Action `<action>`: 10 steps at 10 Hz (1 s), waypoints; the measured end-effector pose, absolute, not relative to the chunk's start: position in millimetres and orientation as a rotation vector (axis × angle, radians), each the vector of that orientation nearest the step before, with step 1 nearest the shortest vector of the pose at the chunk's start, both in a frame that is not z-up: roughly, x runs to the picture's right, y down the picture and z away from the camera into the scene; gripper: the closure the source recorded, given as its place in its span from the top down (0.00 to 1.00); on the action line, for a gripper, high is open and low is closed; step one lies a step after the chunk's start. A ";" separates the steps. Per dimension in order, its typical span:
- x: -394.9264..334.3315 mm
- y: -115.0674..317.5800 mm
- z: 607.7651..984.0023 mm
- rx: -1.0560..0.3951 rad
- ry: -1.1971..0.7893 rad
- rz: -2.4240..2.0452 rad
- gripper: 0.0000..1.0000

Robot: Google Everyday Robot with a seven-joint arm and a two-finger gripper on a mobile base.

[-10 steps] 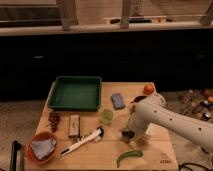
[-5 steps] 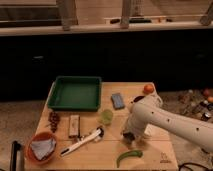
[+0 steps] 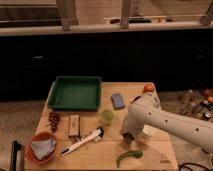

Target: Stack cups into tray

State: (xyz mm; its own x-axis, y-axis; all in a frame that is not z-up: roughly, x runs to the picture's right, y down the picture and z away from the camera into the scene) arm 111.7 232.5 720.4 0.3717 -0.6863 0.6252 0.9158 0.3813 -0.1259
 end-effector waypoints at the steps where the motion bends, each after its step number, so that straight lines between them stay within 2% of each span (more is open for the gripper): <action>1: 107.4 229.8 716.8 -0.504 -0.520 -1.096 0.00; 10: 86.1 192.8 684.2 -0.482 -0.498 -1.168 0.00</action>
State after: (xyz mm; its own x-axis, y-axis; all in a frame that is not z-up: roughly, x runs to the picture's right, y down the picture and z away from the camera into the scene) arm 86.1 192.8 684.2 0.3102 -0.7382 0.5990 0.9434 0.3166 -0.0984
